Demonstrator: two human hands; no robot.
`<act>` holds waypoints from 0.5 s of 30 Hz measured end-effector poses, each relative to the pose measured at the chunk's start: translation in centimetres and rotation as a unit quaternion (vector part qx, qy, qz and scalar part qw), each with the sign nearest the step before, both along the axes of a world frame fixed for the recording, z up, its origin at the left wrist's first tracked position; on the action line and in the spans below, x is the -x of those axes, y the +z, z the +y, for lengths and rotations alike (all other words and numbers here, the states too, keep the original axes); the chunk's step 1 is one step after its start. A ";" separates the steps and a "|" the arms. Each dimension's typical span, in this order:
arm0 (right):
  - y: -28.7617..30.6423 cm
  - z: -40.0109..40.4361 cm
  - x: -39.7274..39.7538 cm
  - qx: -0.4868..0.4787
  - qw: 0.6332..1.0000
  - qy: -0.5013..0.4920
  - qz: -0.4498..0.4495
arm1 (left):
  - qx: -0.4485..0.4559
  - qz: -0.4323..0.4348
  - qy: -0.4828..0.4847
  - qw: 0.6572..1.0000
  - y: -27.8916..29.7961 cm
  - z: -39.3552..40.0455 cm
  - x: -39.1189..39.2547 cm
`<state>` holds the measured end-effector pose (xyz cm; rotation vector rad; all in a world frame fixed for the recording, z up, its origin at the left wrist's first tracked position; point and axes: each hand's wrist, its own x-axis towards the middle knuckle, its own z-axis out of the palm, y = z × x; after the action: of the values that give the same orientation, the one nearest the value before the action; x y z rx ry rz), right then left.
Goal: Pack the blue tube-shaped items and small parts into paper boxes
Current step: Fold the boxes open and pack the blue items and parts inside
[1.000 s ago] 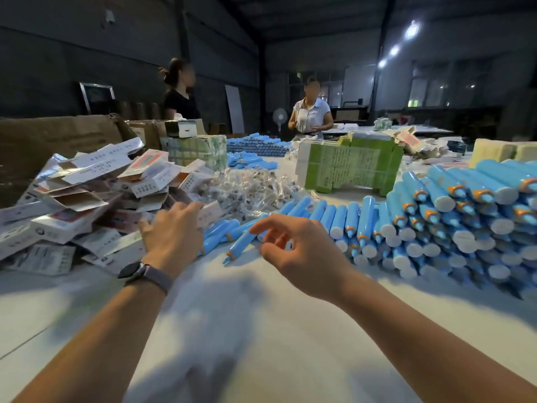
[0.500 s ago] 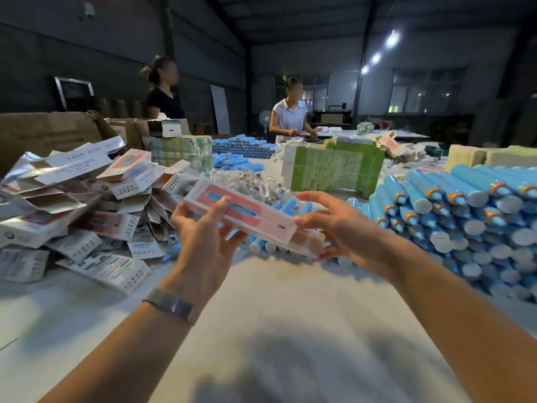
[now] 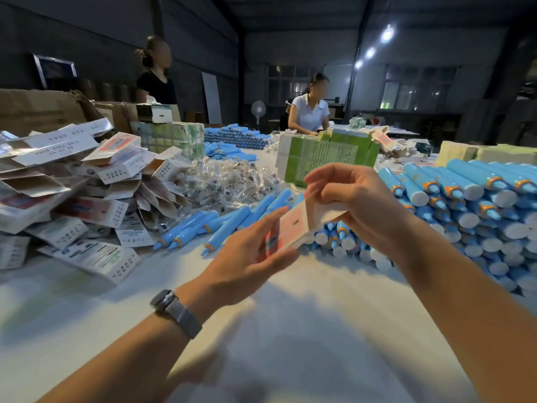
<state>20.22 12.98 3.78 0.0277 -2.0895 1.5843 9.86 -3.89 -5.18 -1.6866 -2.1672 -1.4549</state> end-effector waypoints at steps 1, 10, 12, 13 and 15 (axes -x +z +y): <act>0.3 0.1 0.0 0.018 0.999 0.031 0.008 | -0.006 0.029 0.014 0.999 -0.1 0.0 0.0; -4.3 3.0 5.1 -0.466 0.810 -0.273 -0.229 | -0.219 -0.111 0.138 0.959 -0.9 0.9 -0.7; -6.4 2.9 5.9 -0.532 0.731 -0.298 -0.306 | -0.232 -0.110 0.146 0.955 -1.3 1.3 -1.0; -7.0 2.9 6.1 -0.535 0.724 -0.305 -0.312 | -0.237 -0.112 0.150 0.953 -1.5 1.5 -1.0; -7.3 3.1 6.1 -0.544 0.714 -0.324 -0.298 | -0.232 -0.117 0.155 0.953 -1.6 1.5 -0.8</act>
<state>14.10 16.03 -3.49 -0.8015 -2.7413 -0.2394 10.66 -2.36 -6.82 -1.0165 -1.8617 -1.9390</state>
